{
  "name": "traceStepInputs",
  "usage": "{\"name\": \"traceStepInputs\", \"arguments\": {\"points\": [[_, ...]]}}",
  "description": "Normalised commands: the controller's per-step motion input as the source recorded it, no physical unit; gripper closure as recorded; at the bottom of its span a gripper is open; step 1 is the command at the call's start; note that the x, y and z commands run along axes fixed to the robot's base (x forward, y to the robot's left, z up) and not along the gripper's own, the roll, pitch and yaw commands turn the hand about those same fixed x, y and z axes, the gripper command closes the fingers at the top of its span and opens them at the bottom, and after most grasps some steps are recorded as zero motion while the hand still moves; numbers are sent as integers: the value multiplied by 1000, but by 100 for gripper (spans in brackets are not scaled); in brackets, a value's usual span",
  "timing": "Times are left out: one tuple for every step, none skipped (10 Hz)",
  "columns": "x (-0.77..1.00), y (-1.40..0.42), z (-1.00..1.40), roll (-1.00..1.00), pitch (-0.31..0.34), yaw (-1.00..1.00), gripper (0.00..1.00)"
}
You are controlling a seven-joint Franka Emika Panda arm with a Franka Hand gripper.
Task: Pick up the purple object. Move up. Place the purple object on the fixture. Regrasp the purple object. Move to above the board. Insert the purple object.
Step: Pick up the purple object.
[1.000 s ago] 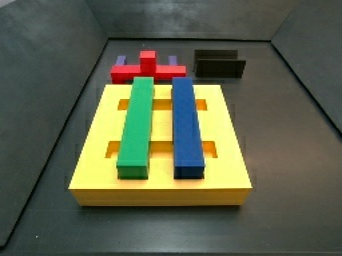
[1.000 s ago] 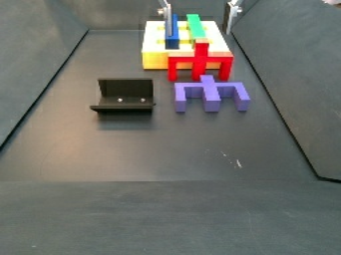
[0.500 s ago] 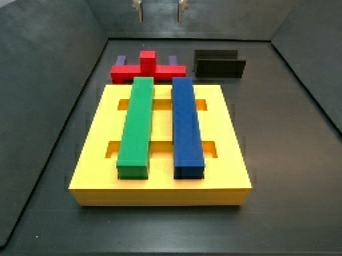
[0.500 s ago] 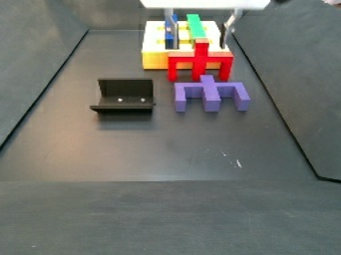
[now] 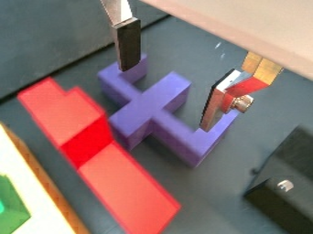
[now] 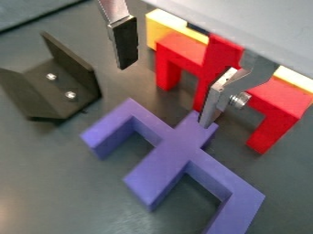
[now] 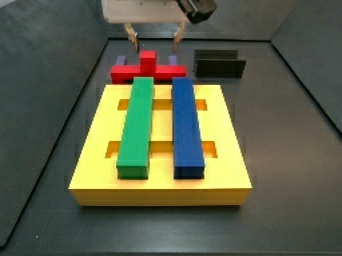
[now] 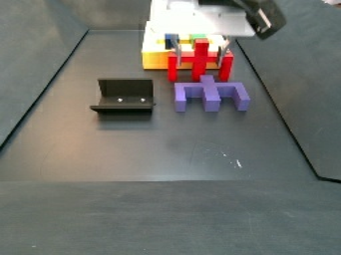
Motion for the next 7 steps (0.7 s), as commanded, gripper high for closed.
{"name": "traceStepInputs", "arguments": {"points": [[-154, -320, -483, 13, -157, 106, 0], [-123, -223, -466, 21, -181, 77, 0], [-83, -149, -380, 47, -144, 34, 0], [-154, -40, -294, 54, -127, 0, 0], [-209, 0, -254, 41, -110, 0, 0], [-189, 0, -257, 53, -106, 0, 0], [-180, 0, -251, 56, -106, 0, 0]]}}
